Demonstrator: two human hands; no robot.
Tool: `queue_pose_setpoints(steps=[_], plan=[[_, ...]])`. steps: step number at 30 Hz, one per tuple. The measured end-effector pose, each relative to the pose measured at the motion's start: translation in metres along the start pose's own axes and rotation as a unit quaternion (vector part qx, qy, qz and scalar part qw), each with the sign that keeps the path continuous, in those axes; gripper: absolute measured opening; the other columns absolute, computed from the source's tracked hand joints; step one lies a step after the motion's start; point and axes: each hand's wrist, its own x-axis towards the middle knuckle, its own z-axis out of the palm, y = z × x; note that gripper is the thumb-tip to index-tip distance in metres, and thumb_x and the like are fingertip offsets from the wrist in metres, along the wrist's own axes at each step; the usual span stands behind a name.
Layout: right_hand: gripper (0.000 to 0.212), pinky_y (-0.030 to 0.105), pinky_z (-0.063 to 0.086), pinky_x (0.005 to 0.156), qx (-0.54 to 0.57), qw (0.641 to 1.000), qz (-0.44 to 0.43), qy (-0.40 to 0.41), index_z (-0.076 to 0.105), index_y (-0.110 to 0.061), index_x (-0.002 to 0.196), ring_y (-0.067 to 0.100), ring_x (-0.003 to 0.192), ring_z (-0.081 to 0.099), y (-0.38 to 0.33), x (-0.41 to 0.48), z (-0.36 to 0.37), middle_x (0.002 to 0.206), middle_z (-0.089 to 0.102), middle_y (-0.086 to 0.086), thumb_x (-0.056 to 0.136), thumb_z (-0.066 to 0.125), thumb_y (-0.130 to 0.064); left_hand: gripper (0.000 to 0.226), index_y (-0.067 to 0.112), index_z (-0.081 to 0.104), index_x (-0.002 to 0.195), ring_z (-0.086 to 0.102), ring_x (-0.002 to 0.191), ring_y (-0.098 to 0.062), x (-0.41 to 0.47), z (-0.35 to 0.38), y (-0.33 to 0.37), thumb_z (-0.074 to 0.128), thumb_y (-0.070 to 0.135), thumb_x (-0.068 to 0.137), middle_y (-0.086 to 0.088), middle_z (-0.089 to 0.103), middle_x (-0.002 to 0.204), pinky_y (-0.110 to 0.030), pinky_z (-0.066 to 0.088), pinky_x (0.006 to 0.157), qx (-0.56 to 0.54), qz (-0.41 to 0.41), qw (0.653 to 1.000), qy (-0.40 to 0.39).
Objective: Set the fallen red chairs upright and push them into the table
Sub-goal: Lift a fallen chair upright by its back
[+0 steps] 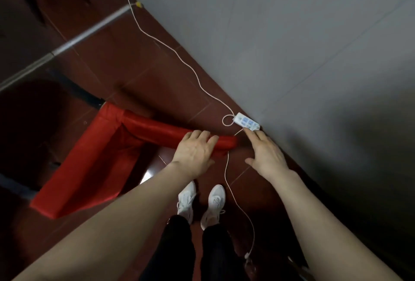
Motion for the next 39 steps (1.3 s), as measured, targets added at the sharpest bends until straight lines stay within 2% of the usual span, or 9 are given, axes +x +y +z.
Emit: queue_pose_setpoints(steps=[8, 13, 18, 22, 25, 28, 32, 36, 39], plan=[[0.097, 0.038, 0.042, 0.100, 0.049, 0.998, 0.028, -0.021, 0.020, -0.026, 0.154, 0.027, 0.126, 0.046, 0.064, 0.096, 0.096, 0.145, 0.037, 0.004, 0.077, 0.078, -0.019, 0.083, 0.020, 0.021, 0.151, 0.033, 0.135, -0.027, 0.124, 0.118, 0.002, 0.065, 0.043, 0.085, -0.006, 0.035, 0.147, -0.041, 0.021, 0.118, 0.016, 0.003, 0.997, -0.079], [0.088, 0.039, 0.042, 0.098, 0.086, 0.994, 0.026, -0.059, 0.026, -0.020, 0.152, 0.030, 0.124, 0.048, 0.086, 0.147, 0.154, 0.143, 0.041, 0.007, 0.078, 0.072, -0.013, 0.071, 0.016, 0.019, 0.151, 0.032, 0.138, -0.029, 0.166, 0.183, 0.001, 0.055, 0.025, 0.091, -0.008, 0.035, 0.148, -0.048, 0.014, 0.120, 0.049, 0.000, 0.991, -0.126], [0.077, 0.041, 0.045, 0.098, 0.136, 0.988, -0.003, -0.079, 0.039, -0.018, 0.146, 0.030, 0.122, 0.052, 0.093, 0.177, 0.201, 0.140, 0.049, 0.007, 0.077, 0.074, -0.018, 0.067, 0.013, 0.024, 0.148, 0.044, 0.129, -0.029, 0.191, 0.223, -0.007, 0.056, 0.021, 0.090, -0.009, 0.043, 0.142, -0.042, 0.025, 0.116, 0.044, -0.008, 0.990, -0.130], [0.061, 0.039, 0.048, 0.087, 0.144, 0.988, -0.021, -0.060, 0.054, -0.016, 0.130, 0.030, 0.107, 0.059, 0.094, 0.189, 0.222, 0.124, 0.059, 0.005, 0.073, 0.077, -0.018, 0.059, 0.016, 0.034, 0.138, 0.054, 0.115, -0.026, 0.204, 0.240, -0.011, 0.062, 0.025, 0.086, -0.005, 0.054, 0.127, -0.037, 0.036, 0.102, 0.051, -0.016, 0.990, -0.129], [0.045, 0.038, 0.048, 0.077, 0.117, 0.991, -0.031, -0.048, 0.058, -0.016, 0.116, 0.030, 0.094, 0.062, 0.090, 0.195, 0.220, 0.106, 0.061, 0.005, 0.074, 0.076, -0.020, 0.044, 0.021, 0.044, 0.124, 0.057, 0.109, -0.022, 0.209, 0.237, -0.015, 0.063, 0.035, 0.087, 0.000, 0.059, 0.118, -0.033, 0.039, 0.093, 0.033, -0.025, 0.991, -0.127], [0.047, 0.036, 0.045, 0.073, 0.104, 0.993, -0.045, -0.046, 0.057, -0.017, 0.116, 0.031, 0.090, 0.061, 0.078, 0.193, 0.208, 0.103, 0.060, 0.006, 0.074, 0.076, -0.024, 0.044, 0.024, 0.045, 0.124, 0.057, 0.109, -0.023, 0.203, 0.221, -0.023, 0.063, 0.040, 0.087, 0.001, 0.060, 0.118, -0.034, 0.038, 0.093, 0.013, -0.033, 0.991, -0.127], [0.049, 0.035, 0.043, 0.075, 0.090, 0.993, -0.056, -0.054, 0.054, -0.019, 0.118, 0.030, 0.095, 0.059, 0.056, 0.170, 0.189, 0.105, 0.059, 0.005, 0.074, 0.075, -0.023, 0.048, 0.024, 0.045, 0.126, 0.056, 0.111, -0.023, 0.177, 0.189, -0.028, 0.065, 0.041, 0.085, 0.000, 0.059, 0.120, -0.034, 0.038, 0.095, 0.002, -0.029, 0.987, -0.155], [0.053, 0.031, 0.042, 0.087, 0.097, 0.990, -0.084, -0.059, 0.053, -0.017, 0.119, 0.023, 0.108, 0.053, 0.025, 0.133, 0.161, 0.109, 0.060, 0.001, 0.073, 0.078, -0.023, 0.051, 0.023, 0.045, 0.128, 0.055, 0.113, -0.023, 0.136, 0.149, -0.033, 0.067, 0.038, 0.084, 0.000, 0.058, 0.121, -0.034, 0.037, 0.099, -0.022, -0.021, 0.984, -0.177], [0.047, 0.030, 0.042, 0.081, 0.119, 0.986, -0.092, -0.076, 0.052, -0.017, 0.111, 0.023, 0.101, 0.058, -0.006, 0.107, 0.133, 0.102, 0.062, 0.001, 0.073, 0.076, -0.027, 0.051, 0.025, 0.047, 0.127, 0.056, 0.113, -0.021, 0.103, 0.113, -0.044, 0.068, 0.041, 0.084, 0.003, 0.059, 0.119, -0.032, 0.035, 0.102, -0.035, -0.020, 0.983, -0.179]])
